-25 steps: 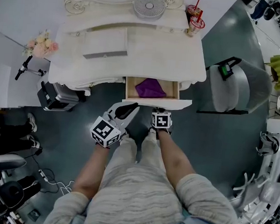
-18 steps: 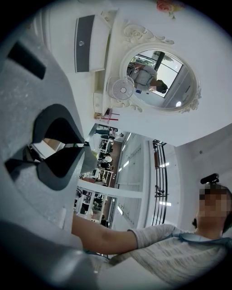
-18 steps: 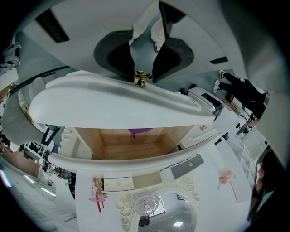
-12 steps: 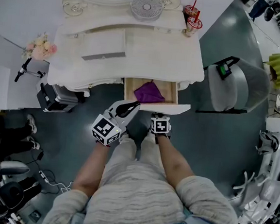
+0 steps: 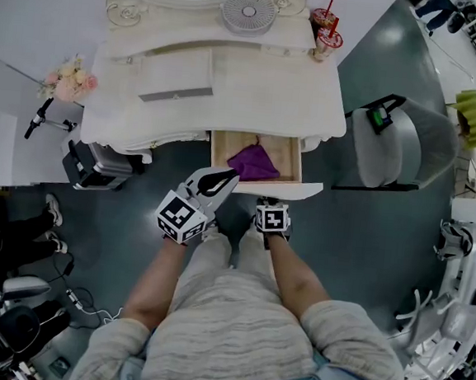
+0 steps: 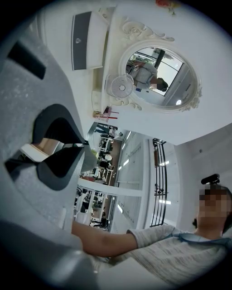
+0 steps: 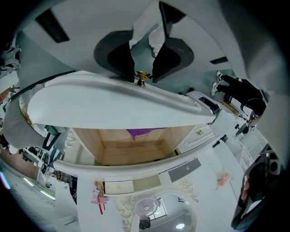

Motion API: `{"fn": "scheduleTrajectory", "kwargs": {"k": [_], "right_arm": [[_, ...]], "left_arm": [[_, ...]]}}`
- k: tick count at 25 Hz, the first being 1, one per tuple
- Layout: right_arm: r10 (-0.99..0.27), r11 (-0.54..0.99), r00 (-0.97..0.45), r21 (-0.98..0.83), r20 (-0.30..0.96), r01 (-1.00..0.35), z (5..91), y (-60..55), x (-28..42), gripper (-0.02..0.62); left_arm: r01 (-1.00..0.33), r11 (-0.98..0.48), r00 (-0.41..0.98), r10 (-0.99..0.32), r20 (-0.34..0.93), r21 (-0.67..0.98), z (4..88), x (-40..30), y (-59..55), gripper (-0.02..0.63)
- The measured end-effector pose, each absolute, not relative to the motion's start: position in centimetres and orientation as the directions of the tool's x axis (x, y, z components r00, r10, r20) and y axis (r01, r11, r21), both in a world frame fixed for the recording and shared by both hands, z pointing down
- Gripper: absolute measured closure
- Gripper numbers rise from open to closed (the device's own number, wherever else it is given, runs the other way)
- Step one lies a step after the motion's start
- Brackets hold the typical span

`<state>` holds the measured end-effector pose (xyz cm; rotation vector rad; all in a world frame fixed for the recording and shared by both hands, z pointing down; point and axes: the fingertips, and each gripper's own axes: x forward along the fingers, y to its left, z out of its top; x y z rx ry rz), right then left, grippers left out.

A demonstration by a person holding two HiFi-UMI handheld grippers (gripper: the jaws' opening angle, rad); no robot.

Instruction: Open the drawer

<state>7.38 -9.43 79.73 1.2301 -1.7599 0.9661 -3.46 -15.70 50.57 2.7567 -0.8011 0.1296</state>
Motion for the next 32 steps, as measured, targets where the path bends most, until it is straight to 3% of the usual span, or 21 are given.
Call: {"fn": "scheduleTrajectory", "kwargs": {"k": [32], "right_arm": [[-0.329,0.217,-0.245,-0.18,0.912,-0.96,79.6,-7.5,7.6,0.472]], "left_arm": [[-0.52,-0.829,0.853,-0.491,0.178,0.207,49.6,-4.0,-14.1,0.572]]}}
